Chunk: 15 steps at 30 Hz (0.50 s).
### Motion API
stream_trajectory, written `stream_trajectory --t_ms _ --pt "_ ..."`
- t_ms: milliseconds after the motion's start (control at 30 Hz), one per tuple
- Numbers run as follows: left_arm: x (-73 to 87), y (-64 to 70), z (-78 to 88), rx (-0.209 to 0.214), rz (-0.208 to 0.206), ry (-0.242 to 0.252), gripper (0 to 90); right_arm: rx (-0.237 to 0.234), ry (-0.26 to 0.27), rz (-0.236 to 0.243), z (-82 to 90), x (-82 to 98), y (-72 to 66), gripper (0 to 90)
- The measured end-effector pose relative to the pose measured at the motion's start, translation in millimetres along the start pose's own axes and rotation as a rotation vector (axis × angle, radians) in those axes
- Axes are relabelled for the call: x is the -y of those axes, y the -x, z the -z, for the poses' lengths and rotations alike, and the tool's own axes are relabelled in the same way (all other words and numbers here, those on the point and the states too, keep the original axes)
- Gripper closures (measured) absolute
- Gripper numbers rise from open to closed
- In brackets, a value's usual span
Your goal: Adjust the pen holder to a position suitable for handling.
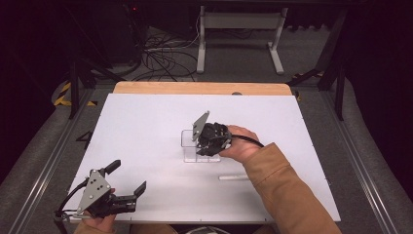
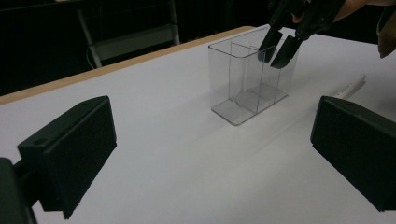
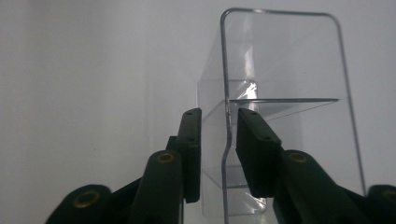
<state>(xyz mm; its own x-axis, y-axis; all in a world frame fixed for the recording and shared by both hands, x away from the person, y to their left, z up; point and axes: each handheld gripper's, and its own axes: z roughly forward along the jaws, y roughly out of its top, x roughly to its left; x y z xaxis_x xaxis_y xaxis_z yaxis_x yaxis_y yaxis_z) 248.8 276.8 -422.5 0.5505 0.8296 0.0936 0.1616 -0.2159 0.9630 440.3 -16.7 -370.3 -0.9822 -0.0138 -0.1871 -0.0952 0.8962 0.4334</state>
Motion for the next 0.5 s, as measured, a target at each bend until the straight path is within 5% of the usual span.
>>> stream_trajectory --t_ms 67,300,500 --pt "0.0 0.1 0.1 -0.002 0.000 0.000 1.0 0.011 0.075 -0.031 13.2 3.7 1.4 57.4" --pt "0.1 -0.2 -0.6 -0.004 0.002 -0.003 1.0 0.050 0.251 -0.107 46.2 16.7 0.1 33.8" --pt "0.1 -0.4 -1.3 -0.005 0.004 -0.001 1.0 0.086 0.341 -0.138 69.6 29.7 -5.4 26.4"
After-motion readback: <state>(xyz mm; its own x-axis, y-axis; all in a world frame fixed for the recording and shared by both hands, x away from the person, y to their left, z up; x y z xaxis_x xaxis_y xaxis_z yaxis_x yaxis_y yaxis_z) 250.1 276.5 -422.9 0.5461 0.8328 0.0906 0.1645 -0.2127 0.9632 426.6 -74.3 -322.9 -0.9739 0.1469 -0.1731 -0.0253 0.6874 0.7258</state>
